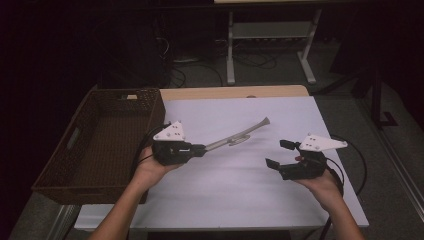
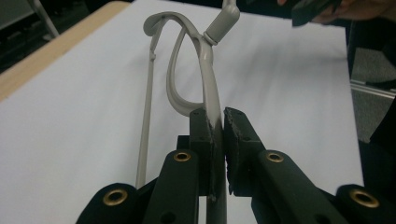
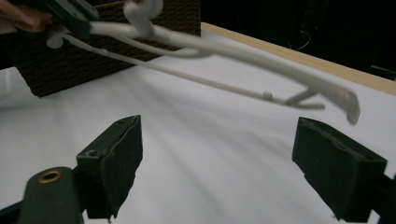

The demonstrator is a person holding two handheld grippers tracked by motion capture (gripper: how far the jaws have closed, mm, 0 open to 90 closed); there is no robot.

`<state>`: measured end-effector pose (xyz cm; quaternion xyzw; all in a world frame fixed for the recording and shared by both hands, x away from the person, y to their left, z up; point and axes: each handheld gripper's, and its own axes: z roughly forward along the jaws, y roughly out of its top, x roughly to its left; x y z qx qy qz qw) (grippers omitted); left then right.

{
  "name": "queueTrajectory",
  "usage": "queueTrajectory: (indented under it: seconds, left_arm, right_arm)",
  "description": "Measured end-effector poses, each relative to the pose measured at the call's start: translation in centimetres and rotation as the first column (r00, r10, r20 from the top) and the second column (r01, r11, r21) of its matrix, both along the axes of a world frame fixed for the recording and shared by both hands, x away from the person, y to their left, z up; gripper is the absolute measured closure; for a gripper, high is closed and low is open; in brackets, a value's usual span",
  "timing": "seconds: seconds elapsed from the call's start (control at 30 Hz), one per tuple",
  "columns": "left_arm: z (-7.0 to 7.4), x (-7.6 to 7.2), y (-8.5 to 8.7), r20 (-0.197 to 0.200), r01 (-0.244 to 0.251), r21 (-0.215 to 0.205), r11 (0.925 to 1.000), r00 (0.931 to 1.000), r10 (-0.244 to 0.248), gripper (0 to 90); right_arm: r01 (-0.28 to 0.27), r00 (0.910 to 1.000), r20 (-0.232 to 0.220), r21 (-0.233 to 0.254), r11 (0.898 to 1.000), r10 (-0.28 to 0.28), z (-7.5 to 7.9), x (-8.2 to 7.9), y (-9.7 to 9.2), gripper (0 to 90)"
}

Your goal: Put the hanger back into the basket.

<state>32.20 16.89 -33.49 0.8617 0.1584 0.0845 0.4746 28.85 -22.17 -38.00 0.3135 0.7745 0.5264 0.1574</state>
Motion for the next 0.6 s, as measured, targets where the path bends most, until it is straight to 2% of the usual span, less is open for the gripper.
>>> queueTrajectory:
  seconds: [0.17, 0.33, 0.6]
  left_arm:
    - [2.5, -0.5, 1.1, 0.014, -0.02, -0.025, 0.9995, 0.9997, 0.02, 82.9]
    - [5.1, -1.0, 3.2, 0.029, -0.039, -0.055, 0.9977, 0.9988, 0.04, 82.9]
    - [7.2, -1.3, 7.3, 0.034, -0.101, -0.084, 0.9913, 0.9939, 0.104, 82.9]
  right_arm:
    - [0.004, 1.0, 0.007, 0.004, 1.0, -0.004, 0.2, -0.1, -0.1, 15.7]
    - [0.008, 0.9998, 0.016, 0.012, 1.0, -0.008, 0.5, -0.1, -0.3, 15.7]
    - [0.019, 0.9997, 0.015, 0.032, 0.999, -0.019, 1.6, -0.3, -0.1, 14.2]
